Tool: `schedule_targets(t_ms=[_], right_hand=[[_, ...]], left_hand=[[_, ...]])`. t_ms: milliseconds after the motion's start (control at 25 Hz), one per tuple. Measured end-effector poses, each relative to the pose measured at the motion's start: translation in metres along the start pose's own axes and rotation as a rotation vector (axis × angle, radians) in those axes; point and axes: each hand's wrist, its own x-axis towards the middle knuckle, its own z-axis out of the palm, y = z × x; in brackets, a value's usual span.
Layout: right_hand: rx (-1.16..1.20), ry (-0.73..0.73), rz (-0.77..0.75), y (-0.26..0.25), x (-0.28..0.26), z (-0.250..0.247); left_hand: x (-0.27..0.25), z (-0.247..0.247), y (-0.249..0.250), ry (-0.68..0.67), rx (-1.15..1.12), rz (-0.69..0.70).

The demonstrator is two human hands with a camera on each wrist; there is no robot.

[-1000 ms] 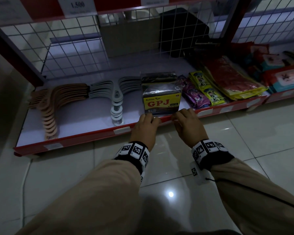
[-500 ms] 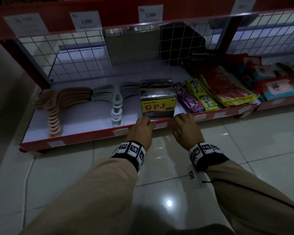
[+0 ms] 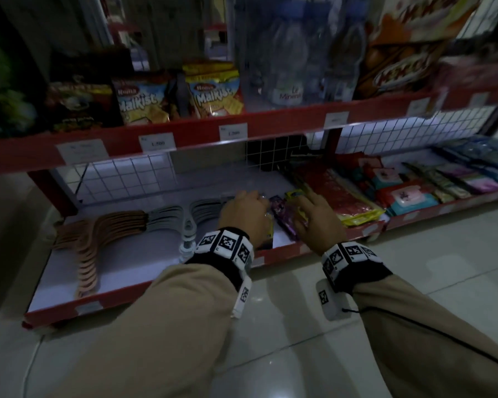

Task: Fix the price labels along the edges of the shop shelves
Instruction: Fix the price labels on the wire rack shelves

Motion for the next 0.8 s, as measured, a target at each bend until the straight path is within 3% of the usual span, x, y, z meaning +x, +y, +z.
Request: schedule_targets(t_ms=[200,360,560,800], right_hand=[[-0.033,0.255,-0.027,-0.031,0.051,-0.068],[-0.096,0.361,-0.011,-0.054,0.081,-0.112],[-0.143,0.375,-0.004,-0.072,0.083,-0.129],[-0.182,0.365,0.038,-0.042,0.068,-0.131]], left_hand=[[0.025,-0.096,0.008,0.278,-0.029,0.236],[0.035,-0.147,0.001,0.371,-0.061,0.316],[0.040,-0.158,-0.007,0.356,0.016,0.332],[0.052,-0.132,0.004,0.375,0.098,0.355]])
